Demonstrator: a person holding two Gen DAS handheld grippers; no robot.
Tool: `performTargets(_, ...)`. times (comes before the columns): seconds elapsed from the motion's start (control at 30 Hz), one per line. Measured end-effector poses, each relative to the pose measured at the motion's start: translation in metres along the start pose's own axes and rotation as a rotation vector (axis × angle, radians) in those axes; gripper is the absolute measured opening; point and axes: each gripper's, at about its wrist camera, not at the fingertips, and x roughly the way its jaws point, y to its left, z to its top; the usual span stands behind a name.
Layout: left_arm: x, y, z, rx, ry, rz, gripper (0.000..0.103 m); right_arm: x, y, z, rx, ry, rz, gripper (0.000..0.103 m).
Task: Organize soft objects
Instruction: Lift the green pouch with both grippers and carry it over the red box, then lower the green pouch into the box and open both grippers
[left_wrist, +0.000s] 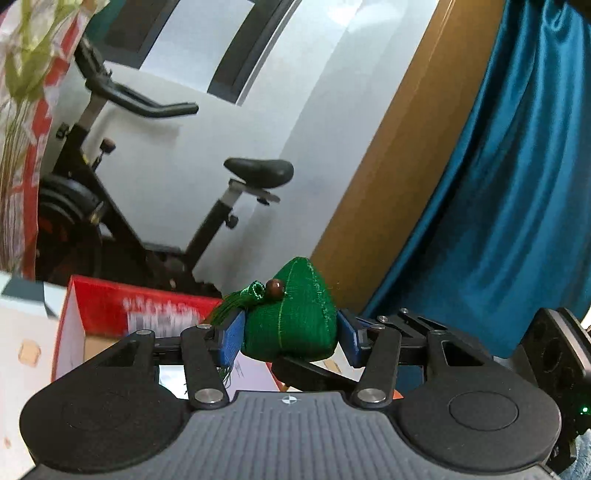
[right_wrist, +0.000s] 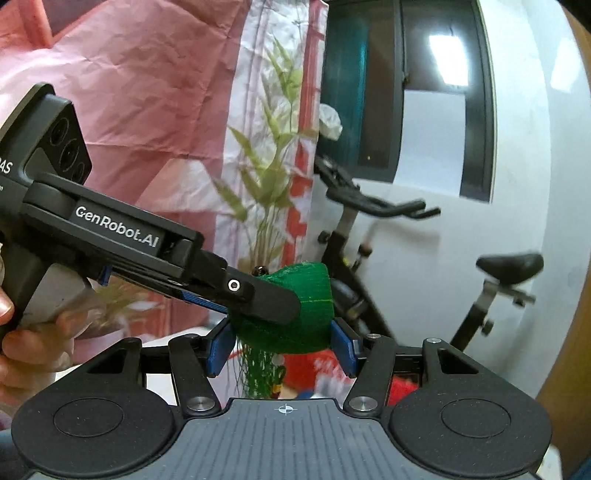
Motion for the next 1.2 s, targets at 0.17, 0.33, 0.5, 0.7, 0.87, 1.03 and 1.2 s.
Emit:
performTargets(0.17, 0.026, 0.011, 0.019, 0.019, 0.013, -0.007, 0.056, 0.032, -0.022, 0.004, -0.034, 0.0, 0.0, 0.053)
performTargets(0.33, 0.065, 0.035, 0.012, -0.03, 0.081, -0.005, 0.056, 0.068, -0.043, -0.016, -0.017, 0.077, 0.022, 0.053)
performTargets(0.5, 0.104, 0.065, -0.005, -0.084, 0.184, 0.019, 0.056, 0.103, -0.055, -0.051, 0.033, 0.168, 0.053, 0.053)
performTargets(0.7, 0.118, 0.1, -0.011, -0.076, 0.24, 0.092, 0.056, 0.148, -0.048, -0.066, 0.083, 0.245, 0.108, 0.053)
performTargets(0.87, 0.118, 0.14, -0.005, -0.103, 0.256, 0.148, 0.056, 0.193, -0.033, -0.066, 0.062, 0.304, 0.154, 0.052)
performTargets(1.03, 0.132, 0.17, -0.002, -0.134, 0.277, 0.203, 0.056, 0.239, -0.021, -0.065, 0.031, 0.383, 0.159, 0.052)
performTargets(1.2, 0.143, 0.195, 0.003, -0.171, 0.262, 0.211, 0.057, 0.266, -0.017, -0.062, -0.023, 0.416, 0.159, 0.052)
